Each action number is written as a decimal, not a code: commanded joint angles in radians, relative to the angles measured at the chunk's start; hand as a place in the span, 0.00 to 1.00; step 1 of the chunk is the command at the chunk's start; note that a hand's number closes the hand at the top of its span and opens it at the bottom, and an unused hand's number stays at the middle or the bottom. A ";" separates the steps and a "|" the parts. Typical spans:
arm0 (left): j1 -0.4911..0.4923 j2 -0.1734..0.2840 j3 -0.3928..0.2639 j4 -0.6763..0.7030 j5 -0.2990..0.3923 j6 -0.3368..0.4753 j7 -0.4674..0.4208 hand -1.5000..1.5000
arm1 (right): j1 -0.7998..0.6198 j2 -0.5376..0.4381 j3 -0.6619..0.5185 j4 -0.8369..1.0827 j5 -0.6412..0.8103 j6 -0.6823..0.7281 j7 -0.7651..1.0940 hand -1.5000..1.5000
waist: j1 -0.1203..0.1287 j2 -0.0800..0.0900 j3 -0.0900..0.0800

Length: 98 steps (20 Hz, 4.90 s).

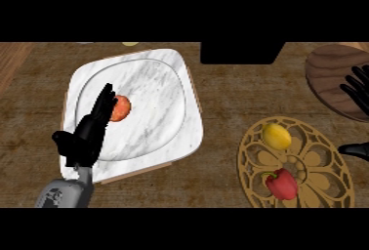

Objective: Pick the lemon from the placemat and place it in the bowl

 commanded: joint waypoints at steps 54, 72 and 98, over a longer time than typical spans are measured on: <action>0.012 -0.108 0.047 -0.065 -0.111 -0.055 0.069 0.50 | -0.054 0.223 0.071 0.335 0.356 0.264 0.022 0.00 | 0.001 0.001 0.001; -0.040 -0.107 0.085 0.002 -0.100 -0.074 0.057 0.50 | -0.017 0.273 0.222 0.298 0.584 0.309 -0.266 1.00 | -0.006 0.000 0.000; 0.048 -0.096 0.102 -0.035 -0.104 -0.063 0.013 0.50 | 0.237 -0.498 -0.022 0.009 0.292 0.519 -1.158 1.00 | -0.043 -0.008 0.005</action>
